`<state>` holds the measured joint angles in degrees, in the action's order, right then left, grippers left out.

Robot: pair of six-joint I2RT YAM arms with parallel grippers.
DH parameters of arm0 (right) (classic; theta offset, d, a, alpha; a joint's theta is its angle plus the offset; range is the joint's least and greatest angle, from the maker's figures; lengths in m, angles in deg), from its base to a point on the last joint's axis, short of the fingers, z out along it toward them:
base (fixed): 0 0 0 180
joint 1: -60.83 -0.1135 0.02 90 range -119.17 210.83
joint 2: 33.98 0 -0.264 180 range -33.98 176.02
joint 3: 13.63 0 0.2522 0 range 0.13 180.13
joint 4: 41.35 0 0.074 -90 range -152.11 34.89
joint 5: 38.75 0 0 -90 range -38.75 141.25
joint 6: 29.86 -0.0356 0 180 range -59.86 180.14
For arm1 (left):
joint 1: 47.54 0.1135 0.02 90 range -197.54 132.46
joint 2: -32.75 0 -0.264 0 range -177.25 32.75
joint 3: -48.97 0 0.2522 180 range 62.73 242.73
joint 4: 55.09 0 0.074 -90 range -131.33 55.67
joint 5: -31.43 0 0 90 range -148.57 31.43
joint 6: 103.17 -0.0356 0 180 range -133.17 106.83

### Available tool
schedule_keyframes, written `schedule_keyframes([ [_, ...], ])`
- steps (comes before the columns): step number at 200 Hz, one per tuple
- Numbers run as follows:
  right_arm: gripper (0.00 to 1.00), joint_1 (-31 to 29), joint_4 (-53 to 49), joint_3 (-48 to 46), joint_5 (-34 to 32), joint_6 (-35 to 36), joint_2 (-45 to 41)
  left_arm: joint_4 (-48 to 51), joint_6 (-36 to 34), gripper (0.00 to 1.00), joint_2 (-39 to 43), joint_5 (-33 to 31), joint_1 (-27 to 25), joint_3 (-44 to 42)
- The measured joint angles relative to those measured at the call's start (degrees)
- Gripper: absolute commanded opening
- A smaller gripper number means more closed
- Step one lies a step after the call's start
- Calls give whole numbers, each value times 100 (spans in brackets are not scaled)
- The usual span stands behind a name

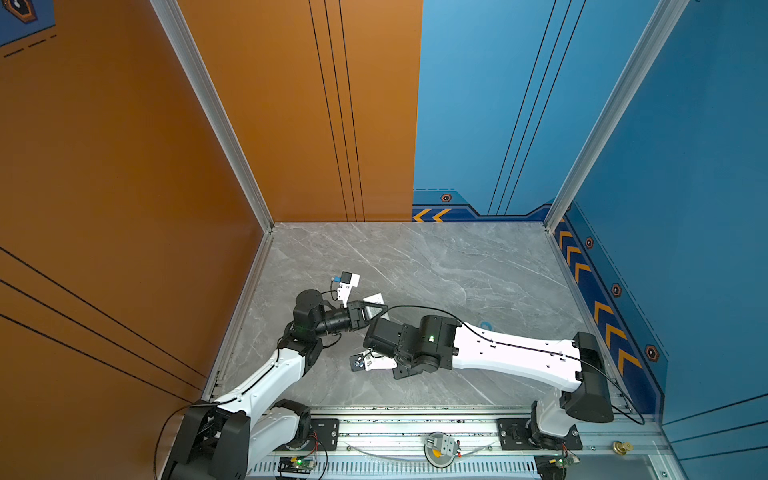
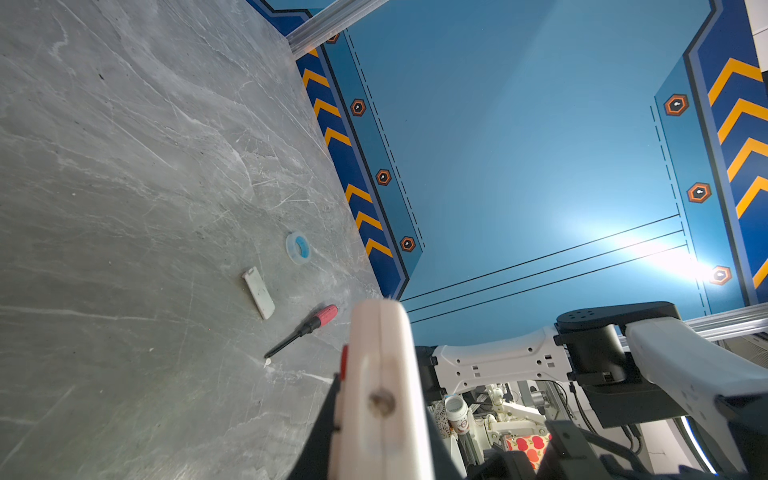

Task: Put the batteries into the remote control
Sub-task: 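Press the second battery down into the compartment with the right gripper fingers, then lift the right gripper off the remote and draw it back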

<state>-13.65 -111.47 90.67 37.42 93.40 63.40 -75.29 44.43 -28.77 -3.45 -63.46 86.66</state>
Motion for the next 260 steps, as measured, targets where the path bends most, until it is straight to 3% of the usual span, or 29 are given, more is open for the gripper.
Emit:
schedule_keyframes([
  [86,9,0,-4,122,-107,-4,90,2,-24,0,0,-4,0,0],
  [164,15,0,-2,133,-127,-85,92,4,-20,0,0,-46,7,0],
  [260,34,26,28,251,-146,-546,39,-2,125,0,24,-61,61,0],
])
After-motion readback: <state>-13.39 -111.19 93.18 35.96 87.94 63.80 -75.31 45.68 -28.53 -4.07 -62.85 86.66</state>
